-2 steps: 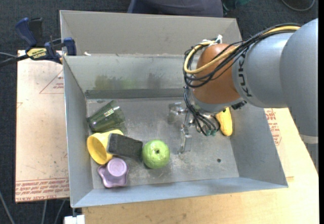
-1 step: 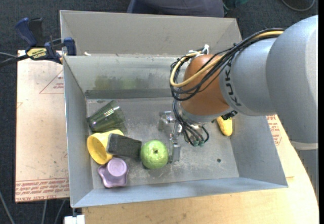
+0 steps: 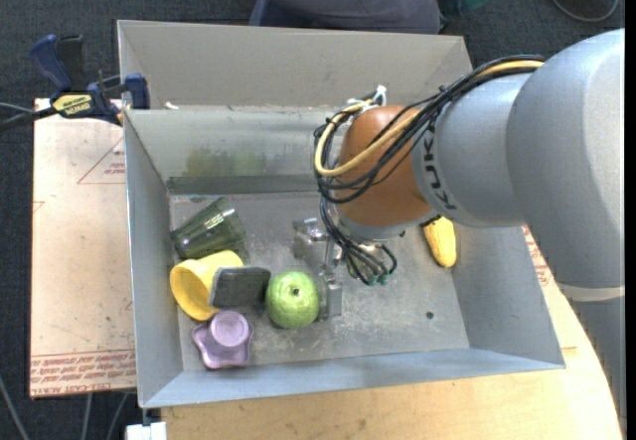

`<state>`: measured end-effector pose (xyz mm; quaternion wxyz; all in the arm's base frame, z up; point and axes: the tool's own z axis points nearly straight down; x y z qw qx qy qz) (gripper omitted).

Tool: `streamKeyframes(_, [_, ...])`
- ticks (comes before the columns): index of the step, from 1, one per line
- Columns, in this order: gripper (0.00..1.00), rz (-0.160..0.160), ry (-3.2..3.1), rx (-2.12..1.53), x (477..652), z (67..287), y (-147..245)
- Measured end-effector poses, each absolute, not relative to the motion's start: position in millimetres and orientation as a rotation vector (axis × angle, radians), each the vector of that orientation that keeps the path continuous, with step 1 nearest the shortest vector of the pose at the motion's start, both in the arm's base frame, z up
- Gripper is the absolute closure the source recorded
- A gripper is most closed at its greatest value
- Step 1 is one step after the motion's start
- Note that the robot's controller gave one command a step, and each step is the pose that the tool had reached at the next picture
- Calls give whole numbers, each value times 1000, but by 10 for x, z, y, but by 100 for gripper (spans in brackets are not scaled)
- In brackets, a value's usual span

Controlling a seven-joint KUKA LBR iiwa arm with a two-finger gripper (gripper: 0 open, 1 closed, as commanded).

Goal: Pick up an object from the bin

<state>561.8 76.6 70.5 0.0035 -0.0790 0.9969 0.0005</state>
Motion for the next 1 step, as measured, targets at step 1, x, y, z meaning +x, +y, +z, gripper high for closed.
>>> streamKeyframes(1, [0, 2, 3114, -367, 5390, 704, 1218])
